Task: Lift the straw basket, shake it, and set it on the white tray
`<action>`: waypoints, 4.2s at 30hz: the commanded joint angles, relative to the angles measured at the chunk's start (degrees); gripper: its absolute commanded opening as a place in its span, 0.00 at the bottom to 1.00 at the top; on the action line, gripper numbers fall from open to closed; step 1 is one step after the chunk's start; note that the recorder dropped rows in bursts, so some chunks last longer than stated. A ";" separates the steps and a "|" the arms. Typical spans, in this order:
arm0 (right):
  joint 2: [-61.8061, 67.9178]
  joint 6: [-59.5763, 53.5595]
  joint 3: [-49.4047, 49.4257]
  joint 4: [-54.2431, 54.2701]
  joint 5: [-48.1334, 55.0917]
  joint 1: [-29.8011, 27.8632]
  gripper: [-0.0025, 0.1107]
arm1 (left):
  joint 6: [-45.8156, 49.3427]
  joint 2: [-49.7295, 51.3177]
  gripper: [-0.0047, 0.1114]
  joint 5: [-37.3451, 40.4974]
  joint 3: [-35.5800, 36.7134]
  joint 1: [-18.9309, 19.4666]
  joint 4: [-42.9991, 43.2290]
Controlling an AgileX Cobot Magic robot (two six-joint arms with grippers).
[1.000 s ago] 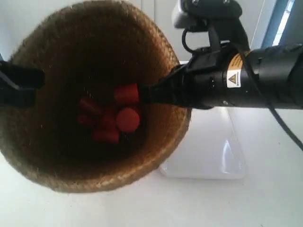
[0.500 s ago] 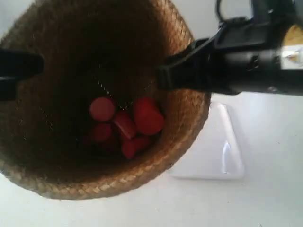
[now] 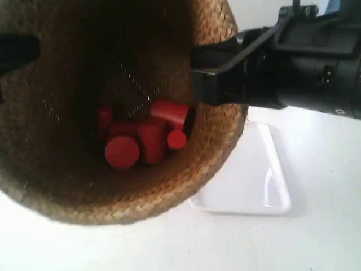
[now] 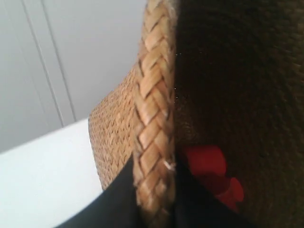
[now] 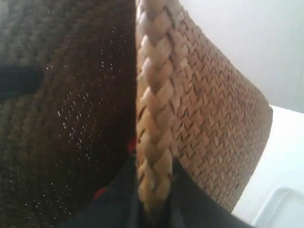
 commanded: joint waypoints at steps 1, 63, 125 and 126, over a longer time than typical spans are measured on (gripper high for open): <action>8.64 -1.50 1.02 -1.14 0.09 -2.63 0.02 | -1.88 6.19 0.04 -0.88 3.02 0.66 -0.97; 6.49 2.83 -1.48 6.04 7.66 -3.71 0.02 | -14.75 4.16 0.04 6.97 2.25 2.75 11.14; 6.82 -3.55 2.41 9.38 -3.86 -3.26 0.02 | -15.37 2.87 0.04 -0.74 6.57 -1.22 12.23; 6.75 -0.98 1.32 11.12 -1.51 -3.10 0.02 | -17.58 2.67 0.04 2.07 5.25 -1.34 11.62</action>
